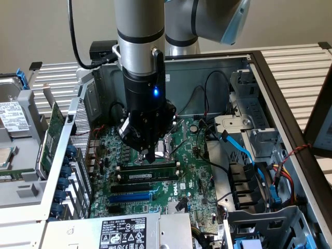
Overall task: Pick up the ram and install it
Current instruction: 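Press down the ram until it locks into place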
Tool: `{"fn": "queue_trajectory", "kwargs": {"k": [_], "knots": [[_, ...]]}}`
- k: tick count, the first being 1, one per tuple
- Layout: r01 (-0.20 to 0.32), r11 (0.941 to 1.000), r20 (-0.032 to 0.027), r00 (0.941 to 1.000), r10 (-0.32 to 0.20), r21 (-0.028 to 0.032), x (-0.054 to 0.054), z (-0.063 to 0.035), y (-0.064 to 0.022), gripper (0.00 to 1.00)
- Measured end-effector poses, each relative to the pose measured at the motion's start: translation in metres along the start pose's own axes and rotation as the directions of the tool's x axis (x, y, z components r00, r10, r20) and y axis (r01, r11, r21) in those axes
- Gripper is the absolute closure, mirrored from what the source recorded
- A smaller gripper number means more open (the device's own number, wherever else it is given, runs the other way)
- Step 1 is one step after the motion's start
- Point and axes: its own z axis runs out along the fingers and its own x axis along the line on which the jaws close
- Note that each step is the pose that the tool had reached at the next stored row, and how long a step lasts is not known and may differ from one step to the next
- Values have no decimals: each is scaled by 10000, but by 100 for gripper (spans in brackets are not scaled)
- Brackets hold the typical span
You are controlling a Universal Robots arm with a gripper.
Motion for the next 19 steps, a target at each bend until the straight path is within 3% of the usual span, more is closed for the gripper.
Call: {"fn": "queue_trajectory", "kwargs": {"k": [9, 14, 19], "knots": [[-1145, 9934, -28, 9934, 1145, -4, 0, 4, 0, 89], [-1764, 9843, -44, 9843, 1764, 0, 0, 7, 0, 89], [-2365, 9716, -58, 9716, 2365, 10, 0, 10, 0, 89]]}}
